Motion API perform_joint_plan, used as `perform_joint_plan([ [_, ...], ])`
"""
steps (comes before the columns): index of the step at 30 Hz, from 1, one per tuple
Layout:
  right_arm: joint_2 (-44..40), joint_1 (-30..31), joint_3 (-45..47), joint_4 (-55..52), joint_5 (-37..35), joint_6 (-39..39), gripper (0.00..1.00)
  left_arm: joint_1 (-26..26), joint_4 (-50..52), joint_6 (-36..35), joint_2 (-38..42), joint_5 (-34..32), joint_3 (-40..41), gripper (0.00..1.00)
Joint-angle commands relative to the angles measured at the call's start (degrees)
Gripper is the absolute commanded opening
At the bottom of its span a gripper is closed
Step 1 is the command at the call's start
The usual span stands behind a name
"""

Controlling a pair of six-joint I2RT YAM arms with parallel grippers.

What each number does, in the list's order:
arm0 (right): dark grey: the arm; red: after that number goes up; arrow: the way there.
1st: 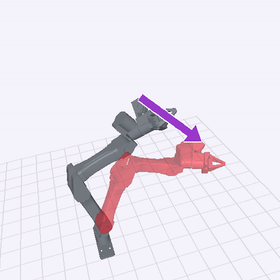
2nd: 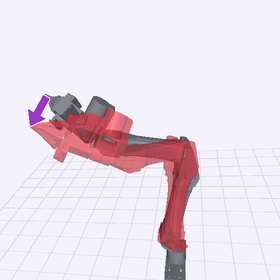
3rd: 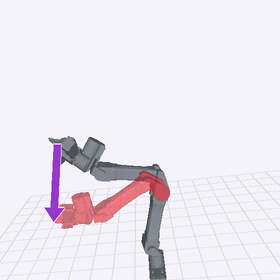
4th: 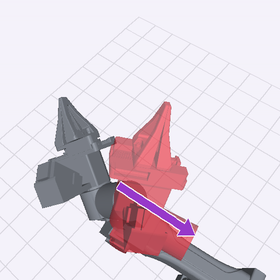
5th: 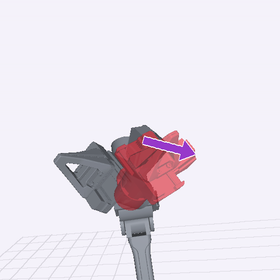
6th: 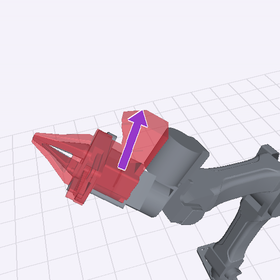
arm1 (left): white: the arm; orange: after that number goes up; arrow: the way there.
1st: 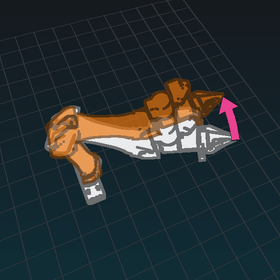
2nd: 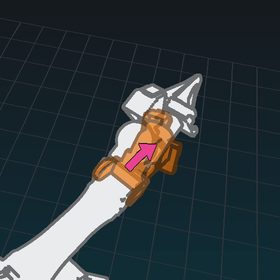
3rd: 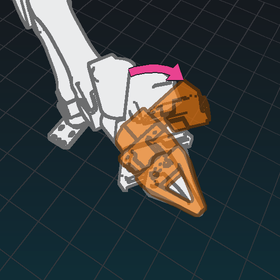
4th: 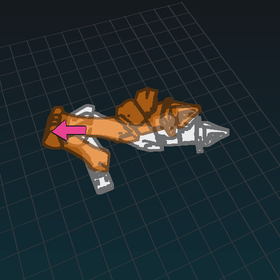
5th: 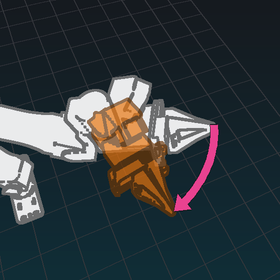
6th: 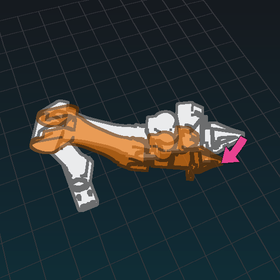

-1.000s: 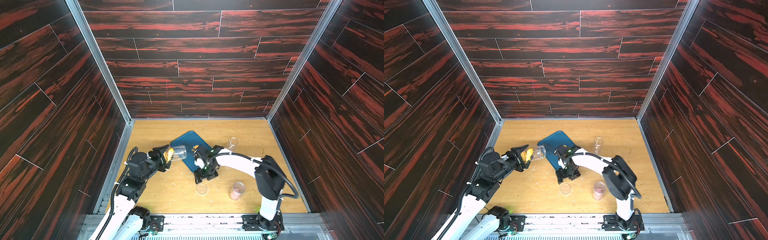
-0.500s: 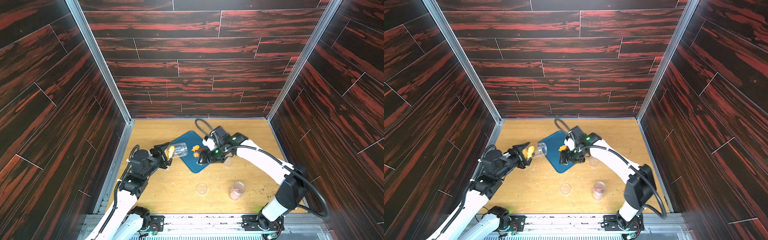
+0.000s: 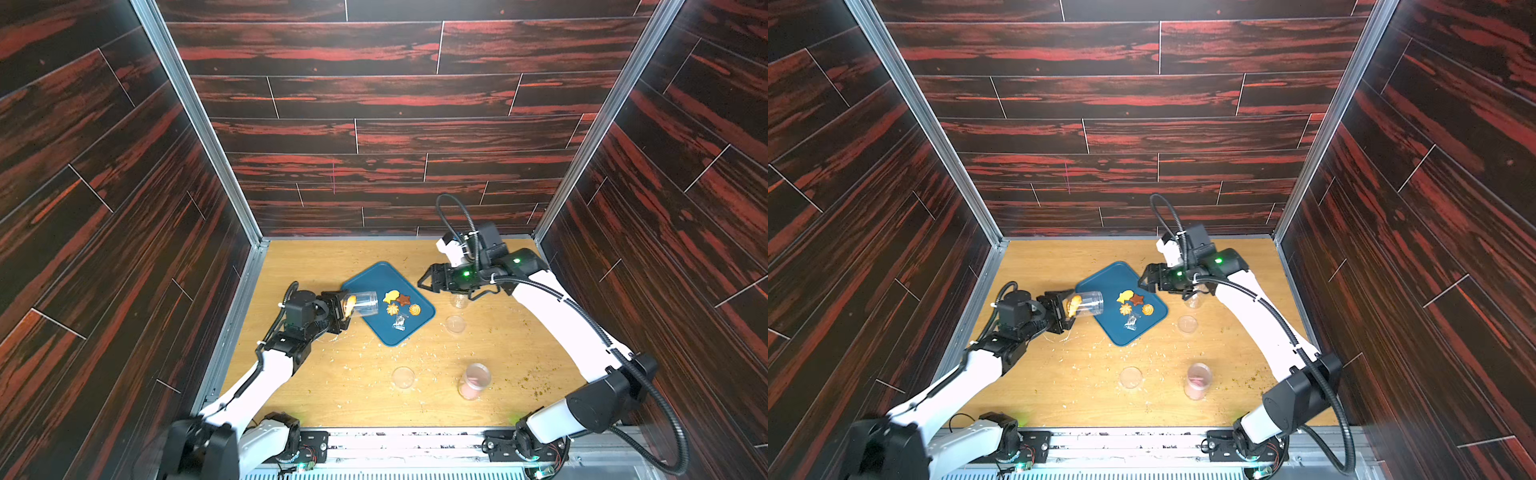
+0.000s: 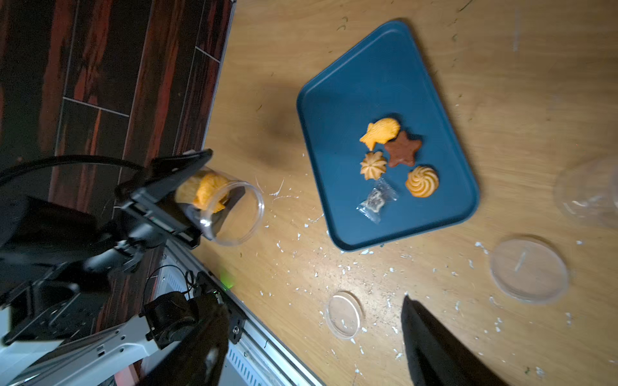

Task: Pour the cookies out of the jar
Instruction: Place the lid at the center of the board, then pour the cookies in the jar onto the tray.

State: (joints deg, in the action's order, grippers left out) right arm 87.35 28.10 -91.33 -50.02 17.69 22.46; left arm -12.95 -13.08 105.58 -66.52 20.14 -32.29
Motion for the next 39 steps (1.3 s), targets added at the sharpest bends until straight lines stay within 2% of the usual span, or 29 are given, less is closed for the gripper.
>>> perform_joint_plan([
  [1,-3.0,-2.0,2.5,-0.3,4.1,-1.5,0.84,1.6,-4.6,-4.0,-3.1,1.4,0.2,0.59],
  [9,-5.1,-3.3,5.7,0.1,6.1,-2.0,0.84,4.3,-5.3,-10.3,-15.0,7.2,-4.4,0.58],
  [14,-6.7,-3.4,9.9,3.1,9.9,-0.7,0.84,4.5,-7.3,-10.9,-20.9,8.4,-6.6,0.59],
  [27,-8.6,-3.4,14.9,5.3,13.0,-0.2,0.84,4.5,-1.1,-16.7,-27.1,8.6,-12.9,0.59],
  [32,-8.7,-3.4,15.4,5.6,13.1,-0.3,0.84,4.5,5.0,-21.5,-28.7,8.1,-16.6,0.59],
  [39,-8.2,-3.3,16.9,6.7,13.1,0.0,0.84,4.5,6.6,-22.4,-30.3,8.8,-19.2,0.59],
])
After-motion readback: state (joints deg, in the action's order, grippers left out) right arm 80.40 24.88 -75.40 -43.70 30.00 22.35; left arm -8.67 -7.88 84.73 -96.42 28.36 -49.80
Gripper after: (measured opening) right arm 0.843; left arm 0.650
